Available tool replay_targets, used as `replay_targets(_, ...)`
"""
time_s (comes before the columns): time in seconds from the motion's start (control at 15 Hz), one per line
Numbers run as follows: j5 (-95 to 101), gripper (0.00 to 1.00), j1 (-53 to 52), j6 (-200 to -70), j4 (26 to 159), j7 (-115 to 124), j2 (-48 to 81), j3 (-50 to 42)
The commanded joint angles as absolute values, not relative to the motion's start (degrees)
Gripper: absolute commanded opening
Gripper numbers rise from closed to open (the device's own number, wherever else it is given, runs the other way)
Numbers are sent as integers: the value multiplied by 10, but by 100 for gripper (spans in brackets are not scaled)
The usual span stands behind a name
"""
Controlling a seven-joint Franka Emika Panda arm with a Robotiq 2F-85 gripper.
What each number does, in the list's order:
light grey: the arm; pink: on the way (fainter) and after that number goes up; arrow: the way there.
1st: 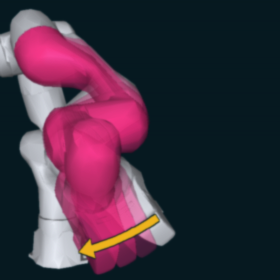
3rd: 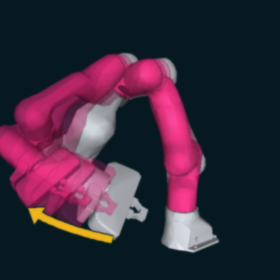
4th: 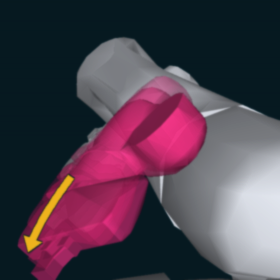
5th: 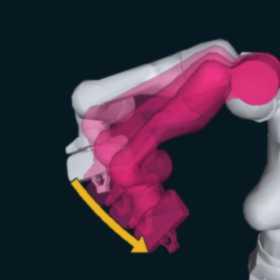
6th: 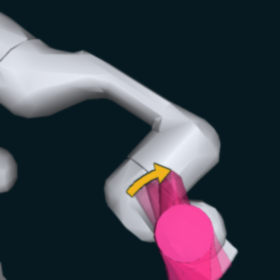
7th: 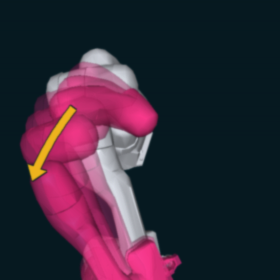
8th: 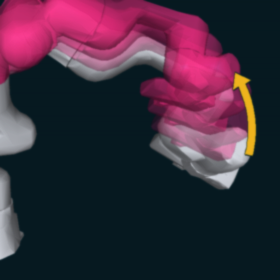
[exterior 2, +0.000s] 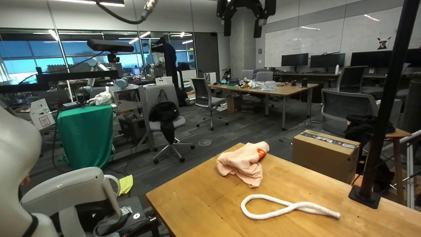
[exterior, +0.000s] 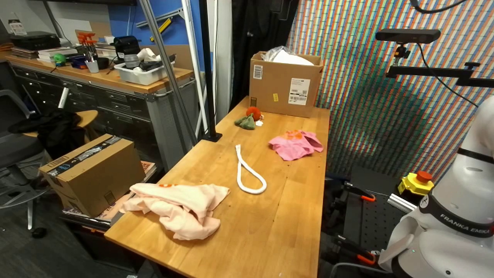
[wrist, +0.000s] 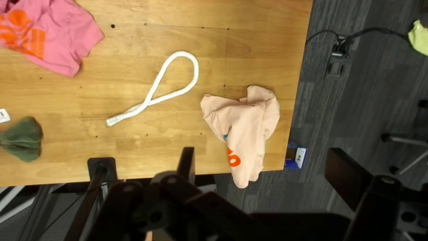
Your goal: Move the radish to the right, move the pink and peach shirts to the right, move the peach shirt to the left
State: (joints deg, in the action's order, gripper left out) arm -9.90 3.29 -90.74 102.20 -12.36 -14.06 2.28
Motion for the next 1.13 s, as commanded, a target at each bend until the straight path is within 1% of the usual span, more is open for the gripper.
replay_targets(0.0,-79,100,29,-1025,1165,-132,-265,-9)
replay_targets(0.47,-10,100,50,-1282,1404,-101,-394,-45)
replay_targets(0.6,-2,100,52,-1304,1480,-110,-426,-58)
replay_targets(0.67,-10,100,39,-1261,1402,-109,-373,-59)
replay_targets(0.8,-5,100,42,-1284,1456,-109,-397,-64)
replay_targets(1.07,-4,100,43,-1289,1473,-109,-415,-64)
